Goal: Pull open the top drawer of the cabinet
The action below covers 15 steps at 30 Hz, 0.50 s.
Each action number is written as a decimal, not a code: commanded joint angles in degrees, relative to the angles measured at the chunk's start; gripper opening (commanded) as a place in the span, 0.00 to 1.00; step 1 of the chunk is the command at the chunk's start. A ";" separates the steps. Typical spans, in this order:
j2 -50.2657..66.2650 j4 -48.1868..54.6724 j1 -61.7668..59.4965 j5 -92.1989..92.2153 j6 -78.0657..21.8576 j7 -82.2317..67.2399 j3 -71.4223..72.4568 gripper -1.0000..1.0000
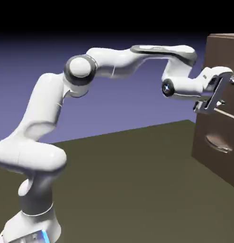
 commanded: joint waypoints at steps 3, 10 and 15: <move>2.93 3.16 1.97 5.82 -0.20 -7.48 -2.52 0.50; 7.91 11.76 -0.86 5.95 1.52 -7.73 -1.97 0.50; 12.55 22.14 -8.04 -1.10 4.64 1.19 2.08 0.50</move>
